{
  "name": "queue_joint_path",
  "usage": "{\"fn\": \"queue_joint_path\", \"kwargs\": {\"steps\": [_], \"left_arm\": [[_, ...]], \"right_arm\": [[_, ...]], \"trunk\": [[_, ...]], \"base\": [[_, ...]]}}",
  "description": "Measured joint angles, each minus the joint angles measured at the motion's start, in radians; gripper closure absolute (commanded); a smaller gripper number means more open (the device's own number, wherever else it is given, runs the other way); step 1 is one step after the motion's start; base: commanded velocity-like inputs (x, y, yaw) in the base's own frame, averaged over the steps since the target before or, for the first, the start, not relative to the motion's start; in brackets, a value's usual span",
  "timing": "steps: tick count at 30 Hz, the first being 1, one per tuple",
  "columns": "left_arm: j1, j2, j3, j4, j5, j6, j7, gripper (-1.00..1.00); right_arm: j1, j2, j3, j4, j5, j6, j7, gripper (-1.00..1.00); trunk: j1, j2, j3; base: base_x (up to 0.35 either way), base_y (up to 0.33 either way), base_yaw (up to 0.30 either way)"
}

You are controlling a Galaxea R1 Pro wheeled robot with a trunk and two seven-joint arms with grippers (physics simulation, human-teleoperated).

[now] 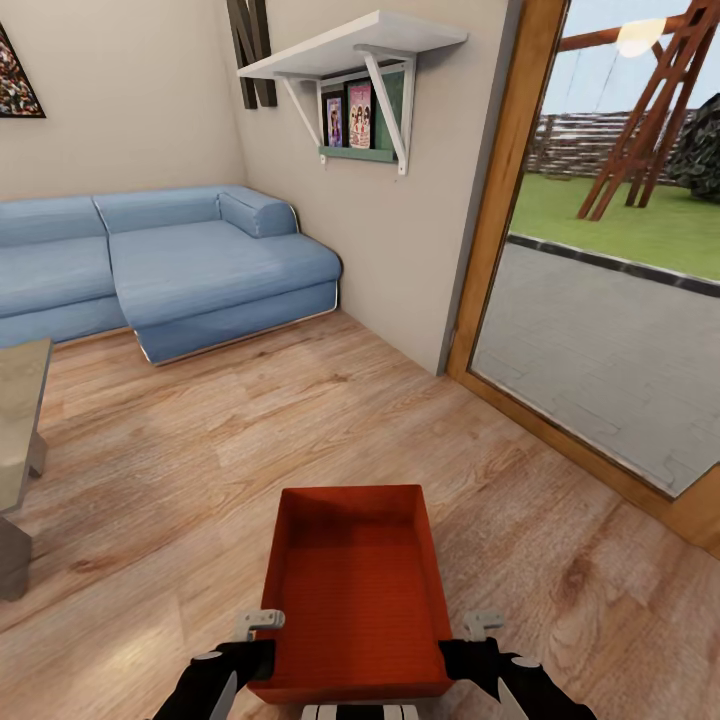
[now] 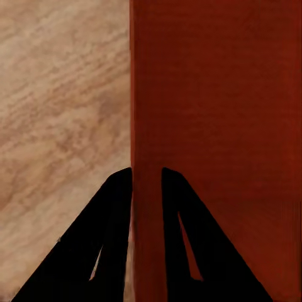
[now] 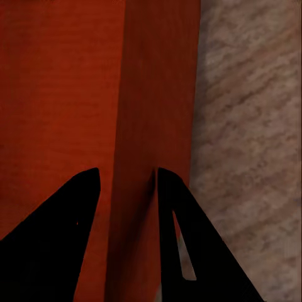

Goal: Move the two storage containers from the living room to the garage. In the garage, place one container on the floor and stack the other container on top of it (either order is fine).

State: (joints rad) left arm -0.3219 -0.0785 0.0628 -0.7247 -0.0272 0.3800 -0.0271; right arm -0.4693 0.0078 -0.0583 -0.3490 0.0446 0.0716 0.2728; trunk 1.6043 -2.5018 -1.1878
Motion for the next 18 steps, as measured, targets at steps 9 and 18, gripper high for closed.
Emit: {"fn": "queue_joint_path", "kwargs": {"steps": [9, 18], "left_arm": [[0.0, -0.001, 0.001, 0.0, 0.001, -0.003, 0.0, 1.0], [0.0, -0.001, 0.003, 0.002, 0.0, -0.007, 0.0, 1.0]], "right_arm": [[0.0, 0.0, 0.0, 0.0, 0.0, -0.004, 0.001, 1.0], [0.0, 0.0, 0.0, 0.0, -0.001, -0.004, -0.001, 1.0]], "trunk": [[0.0, 0.0, 0.0], [0.0, 0.0, 0.0]], "base": [[0.0, 0.0, 0.0], [0.0, 0.0, 0.0]]}}
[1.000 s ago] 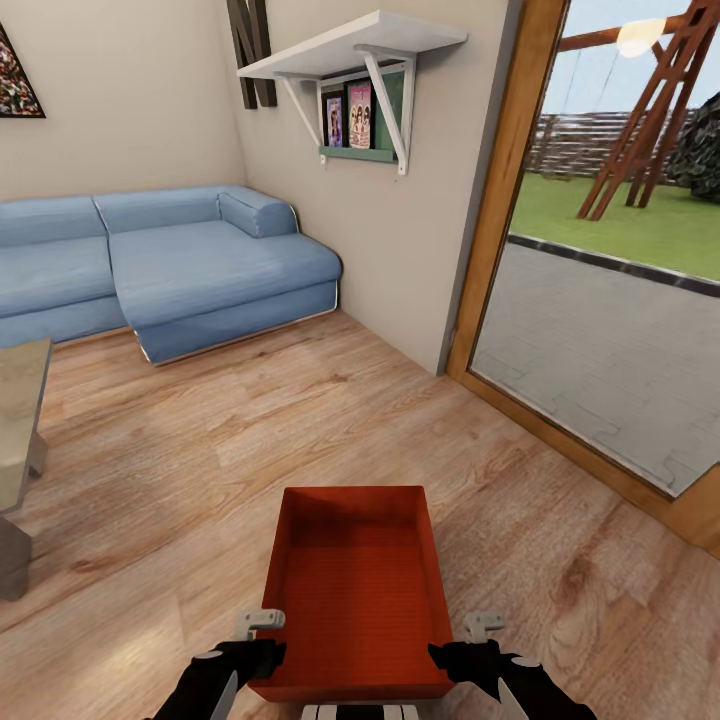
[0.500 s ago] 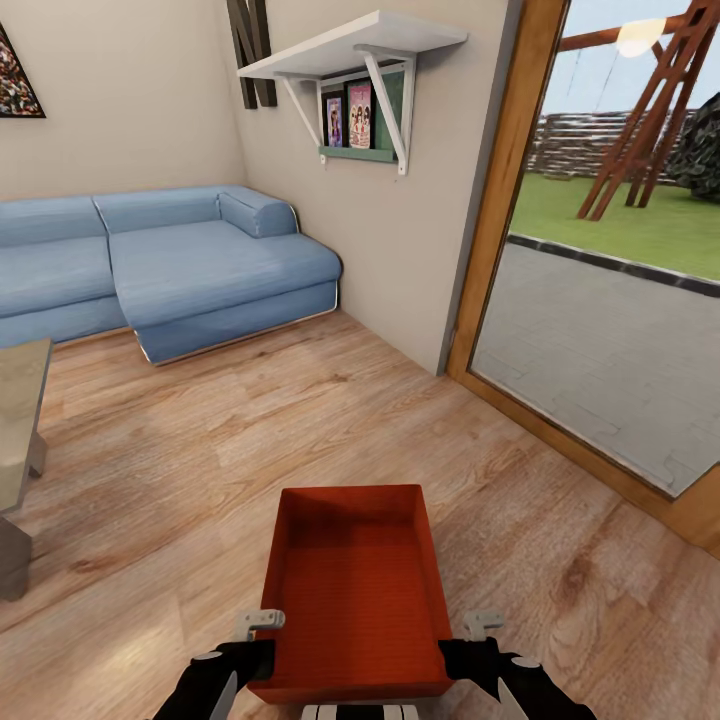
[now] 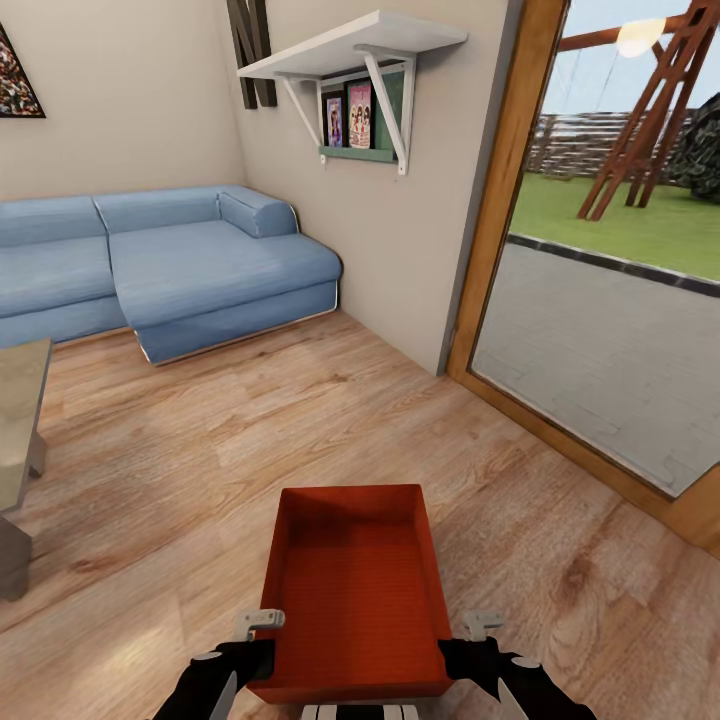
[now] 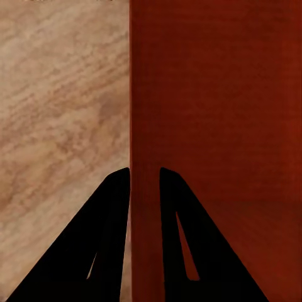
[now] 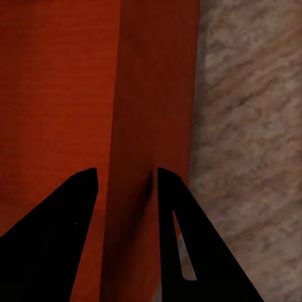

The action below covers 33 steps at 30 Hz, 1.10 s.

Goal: Move the two storage containers from the living room to the garage. In the garage, place one container on the floor and stack the other container on top of it (either order is fine).

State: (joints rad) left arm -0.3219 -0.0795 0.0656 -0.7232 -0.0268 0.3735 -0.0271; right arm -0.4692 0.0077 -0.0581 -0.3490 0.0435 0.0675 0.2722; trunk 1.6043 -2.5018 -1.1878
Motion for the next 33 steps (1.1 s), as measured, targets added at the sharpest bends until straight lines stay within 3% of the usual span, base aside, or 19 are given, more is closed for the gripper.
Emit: {"fn": "queue_joint_path", "kwargs": {"steps": [23, 28, 33], "left_arm": [[0.0, 0.002, 0.0, -0.001, -0.001, 0.003, -0.001, 1.0], [0.0, 0.004, -0.001, -0.003, -0.008, 0.004, 0.0, 1.0], [0.0, 0.005, -0.001, -0.003, -0.008, 0.005, 0.0, 1.0]], "right_arm": [[0.0, 0.0, -0.001, 0.001, 0.001, 0.0, -0.001, 1.0], [-0.001, -0.002, 0.069, -0.001, 0.015, 0.001, -0.015, 1.0], [-0.001, -0.005, 0.088, -0.002, 0.01, 0.001, -0.018, 1.0]], "trunk": [[0.0, 0.0, 0.0], [0.0, 0.0, 0.0], [0.0, 0.0, 0.0]], "base": [[0.0, 0.0, 0.0], [0.0, 0.0, 0.0], [0.0, 0.0, 0.0]]}}
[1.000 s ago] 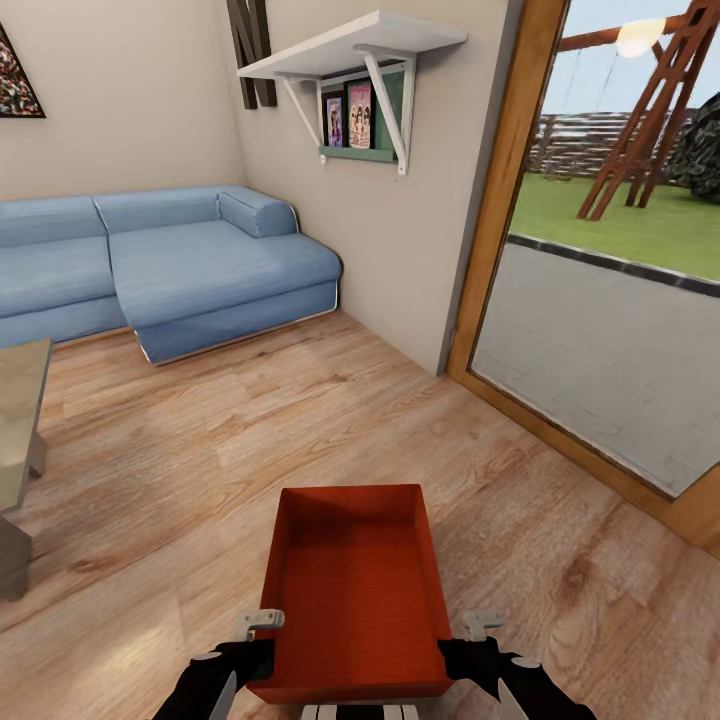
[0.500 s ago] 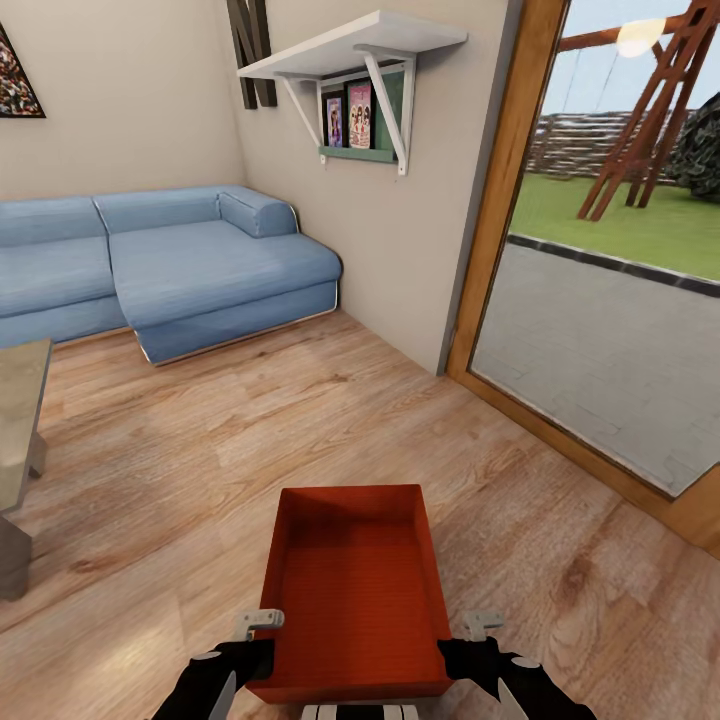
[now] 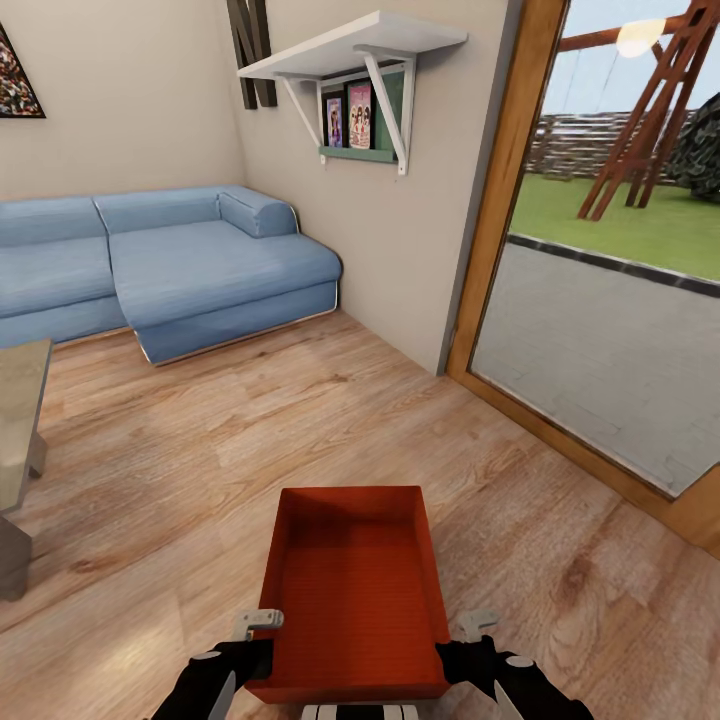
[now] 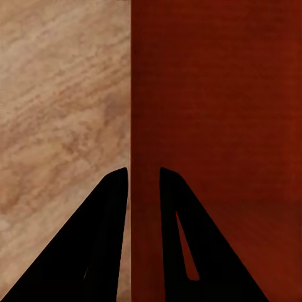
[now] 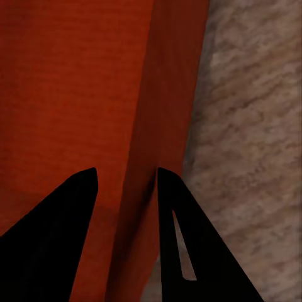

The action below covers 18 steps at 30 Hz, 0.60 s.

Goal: Move the two storage containers from the living room to the garage. In the garage, place one container on the floor and stack the other container on top of it (either order is fine).

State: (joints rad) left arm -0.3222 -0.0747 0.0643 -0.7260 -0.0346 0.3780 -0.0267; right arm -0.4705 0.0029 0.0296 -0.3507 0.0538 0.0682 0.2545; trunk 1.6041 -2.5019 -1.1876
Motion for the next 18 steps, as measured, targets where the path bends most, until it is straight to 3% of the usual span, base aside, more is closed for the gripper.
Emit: {"fn": "queue_joint_path", "kwargs": {"steps": [18], "left_arm": [[0.0, 0.0, 0.0, 0.0, 0.0, 0.0, 0.0, 1.0]], "right_arm": [[0.0, -0.005, 0.003, 0.002, -0.012, 0.005, 0.014, 1.0]], "trunk": [[0.0, 0.0, 0.0]], "base": [[0.0, 0.0, 0.0]]}}
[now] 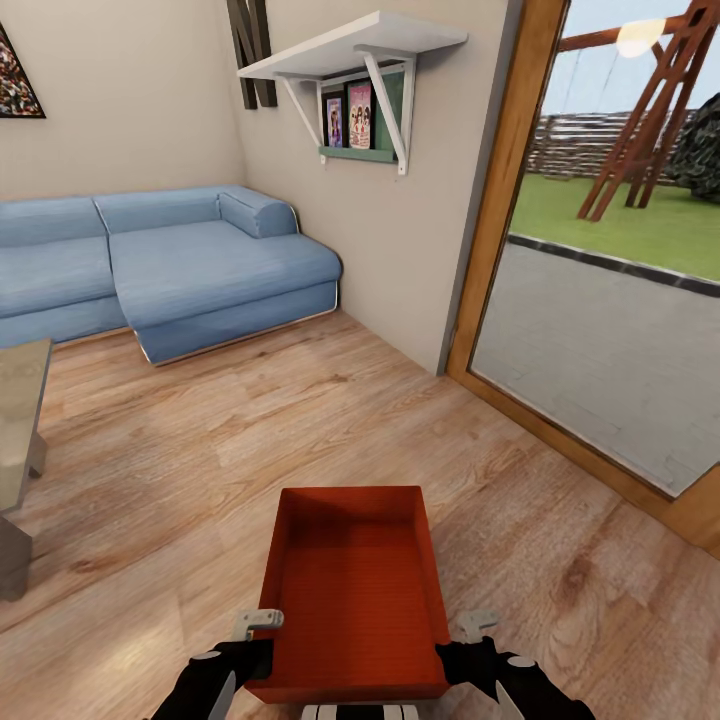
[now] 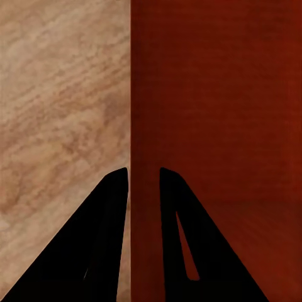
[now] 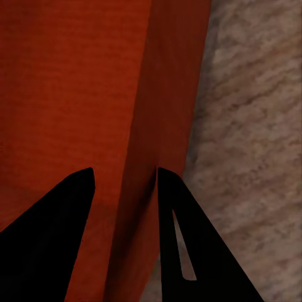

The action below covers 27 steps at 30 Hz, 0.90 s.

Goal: Move the two storage containers from the living room to the garage. In the garage, place one container on the floor and stack the other container on top of it (either order is fine).

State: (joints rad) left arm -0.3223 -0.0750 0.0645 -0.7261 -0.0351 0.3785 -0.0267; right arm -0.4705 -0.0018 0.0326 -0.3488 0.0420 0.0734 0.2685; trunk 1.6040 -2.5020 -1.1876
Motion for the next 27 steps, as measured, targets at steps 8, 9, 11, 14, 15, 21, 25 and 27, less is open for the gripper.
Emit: {"fn": "queue_joint_path", "kwargs": {"steps": [8, 9, 11, 14, 15, 21, 25, 27], "left_arm": [[0.0, 0.0, 0.0, 0.0, -0.001, 0.0, 0.0, 1.0], [0.0, 0.0, 0.0, 0.003, 0.0, 0.0, 0.0, 1.0], [0.0, 0.0, 0.0, 0.002, 0.0, 0.0, 0.0, 1.0], [0.0, -0.001, 0.0, 0.002, -0.002, 0.0, 0.0, 1.0], [0.0, -0.001, 0.0, 0.002, -0.002, 0.001, 0.0, 1.0], [0.0, 0.0, -0.001, 0.002, 0.0, 0.0, 0.0, 1.0], [0.0, 0.001, -0.001, 0.002, 0.001, 0.0, 0.0, 1.0], [0.0, 0.002, -0.001, 0.002, 0.002, 0.0, 0.0, 1.0]], "right_arm": [[0.0, 0.0, 0.0, 0.0, 0.0, 0.0, 0.0, 1.0], [0.001, 0.0, -0.005, 0.002, 0.007, 0.0, 0.001, 1.0], [0.0, 0.0, -0.005, 0.002, 0.007, 0.001, 0.001, 1.0], [0.001, -0.001, -0.007, 0.002, 0.008, 0.0, 0.003, 1.0], [0.001, 0.0, -0.007, 0.002, 0.01, 0.0, 0.003, 1.0], [0.0, 0.001, -0.007, 0.002, 0.01, -0.001, 0.002, 1.0], [0.0, 0.002, -0.008, 0.003, 0.012, -0.002, 0.001, 1.0], [0.0, 0.002, -0.009, 0.003, 0.013, -0.002, 0.001, 1.0]], "trunk": [[0.0, 0.0, 0.0], [0.0, 0.0, 0.004], [-0.001, 0.001, 0.011], [-0.003, 0.002, 0.023], [-0.003, 0.002, 0.027], [-0.019, 0.03, 0.047], [-0.034, 0.058, 0.06], [-0.042, 0.072, 0.066]], "base": [[0.0, 0.0, 0.0], [0.0, 0.0, 0.0], [0.0, 0.0, 0.0], [0.0, 0.0, 0.0], [0.0, 0.0, 0.0], [0.0, 0.0, 0.0], [0.0, 0.0, 0.0], [0.0, 0.0, 0.0]]}}
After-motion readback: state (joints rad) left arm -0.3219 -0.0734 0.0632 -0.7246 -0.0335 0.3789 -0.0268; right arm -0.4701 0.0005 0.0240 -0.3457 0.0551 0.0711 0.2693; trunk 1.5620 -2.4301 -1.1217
